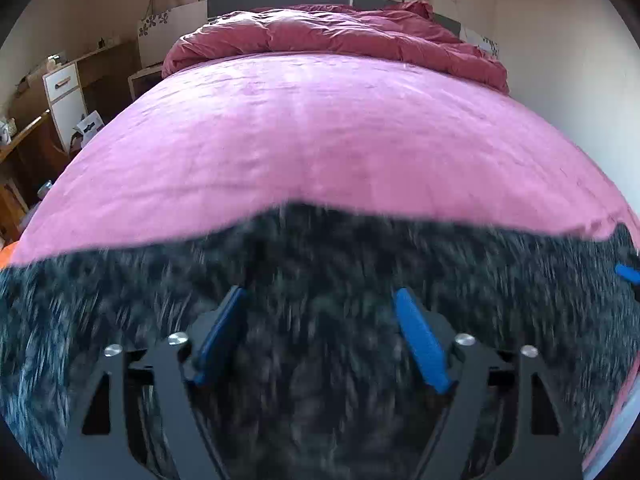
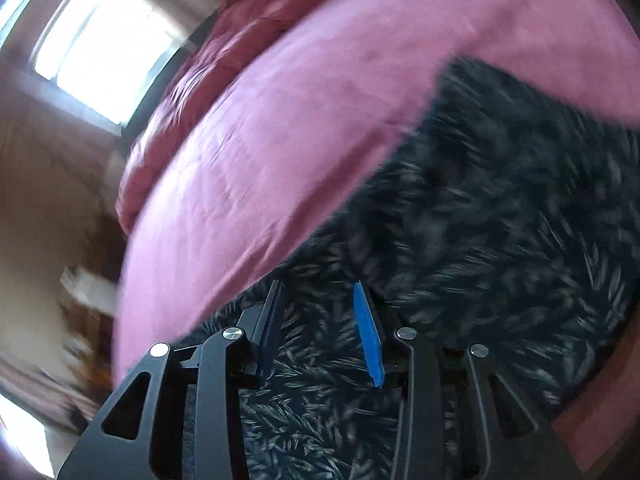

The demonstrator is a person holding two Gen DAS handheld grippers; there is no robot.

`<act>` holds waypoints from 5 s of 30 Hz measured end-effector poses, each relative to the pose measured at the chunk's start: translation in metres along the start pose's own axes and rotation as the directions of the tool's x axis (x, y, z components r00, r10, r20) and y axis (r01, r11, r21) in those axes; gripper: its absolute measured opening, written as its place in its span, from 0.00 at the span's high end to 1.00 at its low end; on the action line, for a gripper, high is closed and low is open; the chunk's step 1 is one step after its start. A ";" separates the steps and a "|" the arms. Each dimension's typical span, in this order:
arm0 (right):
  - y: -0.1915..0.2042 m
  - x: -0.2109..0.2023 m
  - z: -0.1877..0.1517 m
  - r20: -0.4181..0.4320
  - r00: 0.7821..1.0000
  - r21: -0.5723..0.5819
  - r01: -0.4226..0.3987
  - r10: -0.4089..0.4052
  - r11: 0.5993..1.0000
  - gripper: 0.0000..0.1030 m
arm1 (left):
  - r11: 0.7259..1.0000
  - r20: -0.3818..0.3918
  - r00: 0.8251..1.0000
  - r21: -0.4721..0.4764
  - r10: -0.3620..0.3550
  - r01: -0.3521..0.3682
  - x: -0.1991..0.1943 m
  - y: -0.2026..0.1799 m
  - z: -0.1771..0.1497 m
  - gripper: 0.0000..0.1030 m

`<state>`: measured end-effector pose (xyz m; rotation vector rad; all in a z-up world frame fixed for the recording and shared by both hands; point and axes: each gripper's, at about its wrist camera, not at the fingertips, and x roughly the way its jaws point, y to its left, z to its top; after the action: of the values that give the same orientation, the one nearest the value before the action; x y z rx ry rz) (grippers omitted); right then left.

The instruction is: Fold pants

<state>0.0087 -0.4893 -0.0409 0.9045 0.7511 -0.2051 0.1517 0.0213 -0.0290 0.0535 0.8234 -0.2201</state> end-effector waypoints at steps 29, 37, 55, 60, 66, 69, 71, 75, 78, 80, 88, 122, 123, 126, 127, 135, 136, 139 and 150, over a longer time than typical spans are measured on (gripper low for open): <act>-0.141 -0.095 0.022 0.244 0.969 0.284 -0.107 0.036 0.953 0.48 | 0.932 -0.006 0.986 -0.327 0.164 -0.157 -0.045 0.085 -0.042 0.02; -0.125 -0.078 0.033 0.282 0.958 0.257 -0.119 0.043 0.959 0.53 | 0.937 -0.045 0.961 -0.211 0.274 -0.277 -0.028 0.062 -0.045 0.02; -0.084 -0.094 0.045 0.232 0.973 0.205 -0.069 0.020 0.976 0.86 | 0.932 -0.079 0.947 -0.174 0.310 -0.319 -0.028 0.054 -0.043 0.02; -0.041 -0.102 0.043 0.217 0.975 0.159 -0.073 0.037 0.985 0.86 | 0.929 -0.100 0.945 -0.181 0.310 -0.324 -0.033 0.057 -0.043 0.02; 0.020 -0.106 0.031 0.213 0.972 0.064 -0.116 0.100 0.991 0.86 | 0.927 -0.097 0.948 -0.201 0.304 -0.318 -0.044 0.066 -0.046 0.02; 0.053 -0.106 0.023 0.201 0.969 0.008 -0.150 0.145 0.989 0.86 | 0.927 -0.089 0.954 -0.227 0.287 -0.300 -0.050 0.074 -0.048 0.02; 0.077 -0.105 0.019 0.189 0.965 -0.022 -0.180 0.181 0.983 0.86 | 0.925 -0.084 0.956 -0.240 0.281 -0.293 -0.053 0.077 -0.048 0.02; 0.124 -0.095 0.002 0.149 0.957 -0.115 -0.232 0.248 0.966 0.86 | 0.928 -0.074 0.966 -0.269 0.248 -0.259 -0.060 0.084 -0.051 0.02; 0.159 -0.084 -0.018 0.104 0.953 -0.177 -0.263 0.283 0.949 0.86 | 0.928 -0.070 0.969 -0.280 0.238 -0.248 -0.062 0.086 -0.052 0.02; 0.182 -0.072 -0.037 0.057 0.946 -0.220 -0.301 0.320 0.928 0.86 | 0.928 -0.068 0.971 -0.284 0.230 -0.240 -0.064 0.090 -0.052 0.02; 0.249 -0.008 -0.140 -0.169 0.919 -0.444 -0.394 0.357 0.804 0.86 | 0.935 -0.029 0.982 -0.300 0.187 -0.187 -0.071 0.089 -0.063 0.02; 0.042 -0.048 -0.155 -0.219 0.936 -0.057 -0.296 0.277 0.953 0.44 | 0.981 -0.062 0.982 -0.085 -0.178 0.172 -0.011 -0.057 -0.017 0.58; 0.037 -0.044 -0.151 -0.201 0.939 -0.014 -0.287 0.278 0.958 0.44 | 0.982 -0.069 0.981 -0.065 -0.180 0.175 -0.012 -0.062 -0.018 0.71; 0.034 -0.038 -0.144 -0.169 0.950 0.025 -0.262 0.262 0.965 0.80 | 0.983 -0.065 0.982 -0.051 -0.180 0.176 -0.018 -0.070 -0.018 0.86; 0.033 -0.040 -0.137 -0.147 0.964 0.021 -0.219 0.220 0.975 0.86 | 0.980 -0.059 0.980 -0.062 -0.190 0.186 -0.023 -0.072 -0.016 0.86; 0.033 -0.043 -0.116 -0.130 0.984 -0.024 -0.123 0.119 0.992 0.92 | 0.971 -0.095 0.973 -0.134 -0.210 0.196 -0.034 -0.085 -0.033 0.86; 0.027 -0.037 -0.117 -0.159 0.984 -0.016 -0.085 0.081 0.996 0.92 | 0.970 -0.099 0.973 -0.147 -0.210 0.195 -0.031 -0.085 -0.035 0.85; 0.038 -0.037 -0.121 -0.171 0.985 -0.113 -0.046 0.027 0.992 0.88 | 0.973 -0.042 0.979 -0.130 -0.198 0.191 -0.038 -0.082 -0.045 0.74; 0.075 -0.119 -0.114 0.028 1.000 -0.374 0.018 -0.008 0.927 0.78 | 0.980 0.145 0.981 -0.132 -0.127 0.146 -0.098 -0.045 -0.040 0.53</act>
<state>-0.1010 -0.3720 0.0419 0.5319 0.7411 -0.0794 0.0488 -0.0001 0.0169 -0.1512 0.7055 -0.2913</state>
